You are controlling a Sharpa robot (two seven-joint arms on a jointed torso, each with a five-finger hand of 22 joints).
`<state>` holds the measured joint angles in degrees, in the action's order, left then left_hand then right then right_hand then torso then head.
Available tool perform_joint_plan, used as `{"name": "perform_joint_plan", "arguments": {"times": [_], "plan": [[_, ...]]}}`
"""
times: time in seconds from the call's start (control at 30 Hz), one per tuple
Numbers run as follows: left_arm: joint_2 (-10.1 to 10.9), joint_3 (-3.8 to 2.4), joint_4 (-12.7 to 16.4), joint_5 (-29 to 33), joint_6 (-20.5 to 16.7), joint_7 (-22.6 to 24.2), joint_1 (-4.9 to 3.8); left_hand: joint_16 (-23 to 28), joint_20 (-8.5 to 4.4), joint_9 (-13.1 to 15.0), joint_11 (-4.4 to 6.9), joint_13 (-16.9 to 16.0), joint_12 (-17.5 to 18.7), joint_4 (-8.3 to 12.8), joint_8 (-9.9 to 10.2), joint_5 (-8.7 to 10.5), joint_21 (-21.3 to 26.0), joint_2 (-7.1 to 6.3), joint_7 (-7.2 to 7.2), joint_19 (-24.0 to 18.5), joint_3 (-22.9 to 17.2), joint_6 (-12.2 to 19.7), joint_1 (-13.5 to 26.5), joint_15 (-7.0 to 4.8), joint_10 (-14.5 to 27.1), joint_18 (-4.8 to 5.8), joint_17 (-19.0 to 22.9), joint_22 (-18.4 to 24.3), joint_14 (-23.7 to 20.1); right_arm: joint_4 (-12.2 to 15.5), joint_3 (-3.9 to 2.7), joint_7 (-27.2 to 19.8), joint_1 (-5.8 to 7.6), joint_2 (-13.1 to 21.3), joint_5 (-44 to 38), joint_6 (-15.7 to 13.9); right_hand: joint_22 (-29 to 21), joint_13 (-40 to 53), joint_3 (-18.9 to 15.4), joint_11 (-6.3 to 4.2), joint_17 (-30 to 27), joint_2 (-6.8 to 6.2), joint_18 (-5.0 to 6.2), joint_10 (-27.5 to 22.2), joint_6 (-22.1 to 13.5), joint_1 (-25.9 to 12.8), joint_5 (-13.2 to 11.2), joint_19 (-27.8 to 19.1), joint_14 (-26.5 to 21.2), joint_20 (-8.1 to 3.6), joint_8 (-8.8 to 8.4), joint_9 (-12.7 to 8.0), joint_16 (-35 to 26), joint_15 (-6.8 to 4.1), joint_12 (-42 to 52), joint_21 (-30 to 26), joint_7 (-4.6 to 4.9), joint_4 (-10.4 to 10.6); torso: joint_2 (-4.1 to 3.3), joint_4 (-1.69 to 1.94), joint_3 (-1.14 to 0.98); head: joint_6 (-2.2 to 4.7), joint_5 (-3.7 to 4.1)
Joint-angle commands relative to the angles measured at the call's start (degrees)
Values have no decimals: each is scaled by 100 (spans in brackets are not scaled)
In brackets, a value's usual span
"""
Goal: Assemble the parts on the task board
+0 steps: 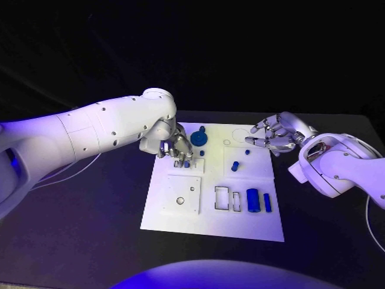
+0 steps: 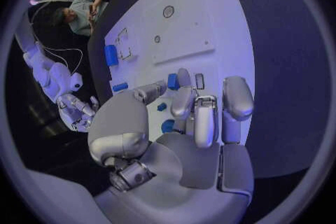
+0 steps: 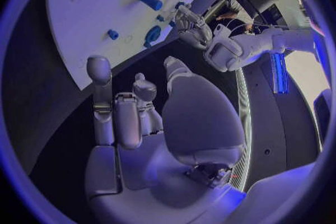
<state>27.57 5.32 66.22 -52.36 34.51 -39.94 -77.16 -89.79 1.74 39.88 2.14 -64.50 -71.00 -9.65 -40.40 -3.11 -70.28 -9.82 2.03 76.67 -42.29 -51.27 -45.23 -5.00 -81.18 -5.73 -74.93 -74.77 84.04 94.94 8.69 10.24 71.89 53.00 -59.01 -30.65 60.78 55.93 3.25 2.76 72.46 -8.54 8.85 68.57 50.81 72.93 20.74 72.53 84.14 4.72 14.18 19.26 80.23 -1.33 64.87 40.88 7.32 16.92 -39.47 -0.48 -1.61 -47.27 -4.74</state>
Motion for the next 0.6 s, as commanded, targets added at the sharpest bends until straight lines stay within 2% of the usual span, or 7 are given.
{"name": "perform_joint_plan", "arguments": {"times": [0.03,0.1,0.13,0.33,0.47,0.6], "plan": [[67,-20,130,-9,-267,-80,-5,-21,0,-15,-28,-21,-23,-28,38,19,6,-26,-1,57,14,56,6,20,31,51,-1507,-13,596,-10,0,-37,-3,-5,-58,78,-7,-5,-34,-2,-6,2,35,-32,-40,-53,-39,-40,120,-1,14,7,-21,-6,-36,-36,11,-15,13,4,1,12,3],[137,-36,231,-15,-360,-73,-9,-21,1,-23,-31,-29,-29,-32,55,20,8,-35,4,58,20,72,3,22,27,51,-1507,-13,596,-18,0,-38,-4,-4,-58,78,-7,-5,-34,-2,-6,2,35,-32,-40,-53,-39,-40,120,-1,14,7,-21,-6,-36,-36,11,-15,17,8,2,12,6],[163,-43,268,-17,-396,-70,-10,-21,6,-62,-51,-38,-40,-50,145,21,7,-50,31,64,36,165,-7,34,24,53,-1507,-19,596,-21,0,-38,-4,-4,-58,78,-7,-5,-34,-2,-6,2,35,-32,-40,-53,-39,-40,120,-1,14,7,-21,-6,-36,-36,11,-15,15,11,3,21,5],[320,-90,517,-21,-886,-14,-14,-21,12,-78,-60,-59,-59,-51,178,22,-16,-89,40,84,75,178,-36,42,16,59,-1507,-41,596,-46,0,-44,-13,-10,-59,79,-7,-5,-34,-2,-6,2,35,-32,-40,-53,-39,-40,120,-1,14,7,-21,-6,-36,-36,11,-15,25,15,10,44,-6],[471,-110,777,-18,-1584,72,-14,-21,18,-90,-55,-95,-95,-39,196,17,-35,-120,31,110,146,138,-189,44,-3,63,-1507,-64,596,-55,0,-51,-25,-2,-80,74,-12,-15,-45,0,-10,0,35,-38,-47,-65,-41,-40,118,0,12,7,-26,-5,-43,-46,13,-13,24,11,13,71,-1],[688,-134,1135,-50,-2196,158,-14,-21,16,-109,-53,-8,-28,-82,233,14,-14,-167,32,109,259,135,-356,39,46,58,-1507,-62,596,-58,0,-53,-38,8,-106,69,-12,-15,-45,0,-10,0,35,-38,-47,-65,-41,-40,118,0,12,7,-26,-5,-43,-46,13,-13,21,9,4,95,-6]]}}
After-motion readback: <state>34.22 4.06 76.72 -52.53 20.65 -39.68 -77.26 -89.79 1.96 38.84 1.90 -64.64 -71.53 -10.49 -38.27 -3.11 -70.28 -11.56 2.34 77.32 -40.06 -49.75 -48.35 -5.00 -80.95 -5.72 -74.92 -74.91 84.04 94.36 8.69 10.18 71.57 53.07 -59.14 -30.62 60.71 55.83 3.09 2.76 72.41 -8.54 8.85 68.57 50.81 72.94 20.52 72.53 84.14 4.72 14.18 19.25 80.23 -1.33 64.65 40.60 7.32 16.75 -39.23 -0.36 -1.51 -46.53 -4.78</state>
